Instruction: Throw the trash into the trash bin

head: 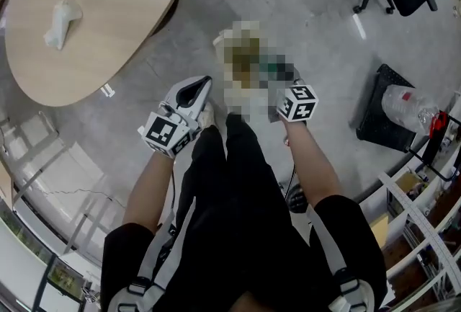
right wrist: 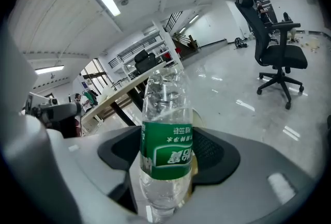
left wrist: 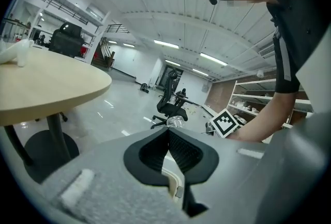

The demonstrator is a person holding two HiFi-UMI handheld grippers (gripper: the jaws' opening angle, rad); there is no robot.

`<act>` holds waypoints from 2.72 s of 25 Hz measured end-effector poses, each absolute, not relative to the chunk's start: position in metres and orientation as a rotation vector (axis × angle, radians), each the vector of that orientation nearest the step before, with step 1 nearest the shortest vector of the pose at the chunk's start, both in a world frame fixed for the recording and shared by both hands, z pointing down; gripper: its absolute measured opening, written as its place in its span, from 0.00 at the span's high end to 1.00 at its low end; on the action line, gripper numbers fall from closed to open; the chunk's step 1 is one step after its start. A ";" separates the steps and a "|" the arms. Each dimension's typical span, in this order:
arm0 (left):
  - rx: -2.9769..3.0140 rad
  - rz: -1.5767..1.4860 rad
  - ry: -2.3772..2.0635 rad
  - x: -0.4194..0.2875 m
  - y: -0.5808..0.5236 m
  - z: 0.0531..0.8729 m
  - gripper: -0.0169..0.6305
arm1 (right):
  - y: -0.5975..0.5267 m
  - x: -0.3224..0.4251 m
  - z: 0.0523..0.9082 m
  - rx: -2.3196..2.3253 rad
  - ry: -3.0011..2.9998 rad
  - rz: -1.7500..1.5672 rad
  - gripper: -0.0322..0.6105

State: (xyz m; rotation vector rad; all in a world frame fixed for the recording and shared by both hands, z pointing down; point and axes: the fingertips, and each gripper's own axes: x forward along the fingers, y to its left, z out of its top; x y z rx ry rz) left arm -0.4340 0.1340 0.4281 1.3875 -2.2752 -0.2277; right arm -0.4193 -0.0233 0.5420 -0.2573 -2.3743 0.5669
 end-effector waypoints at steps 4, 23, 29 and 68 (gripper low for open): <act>1.401 -0.216 -2.204 -0.419 0.128 0.441 0.97 | -0.019 -0.421 0.569 -0.266 -2.355 0.478 0.46; 1.370 -0.231 -2.285 -0.441 0.144 0.401 0.97 | -0.020 -0.419 0.520 -0.220 -2.401 0.426 0.68; 1.347 -0.316 -2.442 -0.482 0.141 0.337 0.97 | -0.018 -0.442 0.442 -0.198 -2.545 0.400 0.77; 1.653 -0.493 -2.658 -0.478 0.251 0.133 0.97 | 0.040 -0.409 0.183 -0.075 -3.116 0.405 0.94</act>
